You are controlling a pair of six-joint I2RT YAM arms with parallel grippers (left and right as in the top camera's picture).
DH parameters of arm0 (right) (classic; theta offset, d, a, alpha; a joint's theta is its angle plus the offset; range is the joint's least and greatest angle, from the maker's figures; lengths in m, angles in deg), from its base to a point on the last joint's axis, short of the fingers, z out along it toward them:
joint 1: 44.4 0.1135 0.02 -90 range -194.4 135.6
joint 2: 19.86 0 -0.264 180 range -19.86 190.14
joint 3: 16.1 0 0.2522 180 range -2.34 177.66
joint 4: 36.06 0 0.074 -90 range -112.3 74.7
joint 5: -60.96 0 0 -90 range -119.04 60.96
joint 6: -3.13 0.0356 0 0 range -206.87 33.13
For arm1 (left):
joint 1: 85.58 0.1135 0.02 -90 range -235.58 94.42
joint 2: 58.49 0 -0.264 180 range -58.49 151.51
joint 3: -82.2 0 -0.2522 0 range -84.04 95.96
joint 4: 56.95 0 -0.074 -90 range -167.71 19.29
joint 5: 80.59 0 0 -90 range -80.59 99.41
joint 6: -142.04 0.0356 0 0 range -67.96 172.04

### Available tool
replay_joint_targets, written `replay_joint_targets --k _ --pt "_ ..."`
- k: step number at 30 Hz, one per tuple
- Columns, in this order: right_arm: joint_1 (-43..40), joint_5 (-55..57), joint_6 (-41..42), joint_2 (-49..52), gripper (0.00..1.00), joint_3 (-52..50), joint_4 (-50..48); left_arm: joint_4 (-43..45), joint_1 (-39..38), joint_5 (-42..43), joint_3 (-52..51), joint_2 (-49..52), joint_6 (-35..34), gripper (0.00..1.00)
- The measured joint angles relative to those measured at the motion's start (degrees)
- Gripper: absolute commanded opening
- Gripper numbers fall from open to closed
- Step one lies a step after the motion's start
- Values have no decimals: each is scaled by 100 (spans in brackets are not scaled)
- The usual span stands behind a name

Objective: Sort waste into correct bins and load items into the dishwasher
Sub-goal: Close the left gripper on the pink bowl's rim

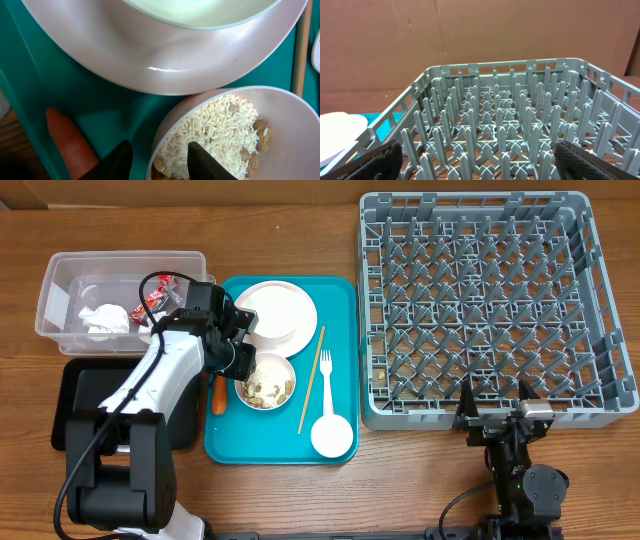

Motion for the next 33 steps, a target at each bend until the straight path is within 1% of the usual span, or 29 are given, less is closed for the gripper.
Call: replay_joint_targets --k 2,10,15,19,21,23,25,29,33 --pt "-2 0 0 0 100 0 0 44 0 0 -37 0 0 41" --pt "0 0 0 0 100 0 -2 103 0 -22 -98 0 0 34" --pt "0 2 2 0 100 0 -2 120 0 -24 -114 0 0 34" --pt "0 0 0 0 100 0 0 120 0 -24 -186 0 -2 25" --pt "0 0 0 0 100 0 0 120 0 -24 -212 0 15 25" --pt "0 0 2 0 100 0 0 120 0 -26 -214 0 15 21" --pt "0 0 0 0 100 0 0 122 0 -26 -214 0 11 14" --pt "0 0 0 0 100 0 -2 111 0 -39 -214 0 20 4" --pt "0 0 0 0 100 0 -2 50 0 -22 -214 0 37 4"
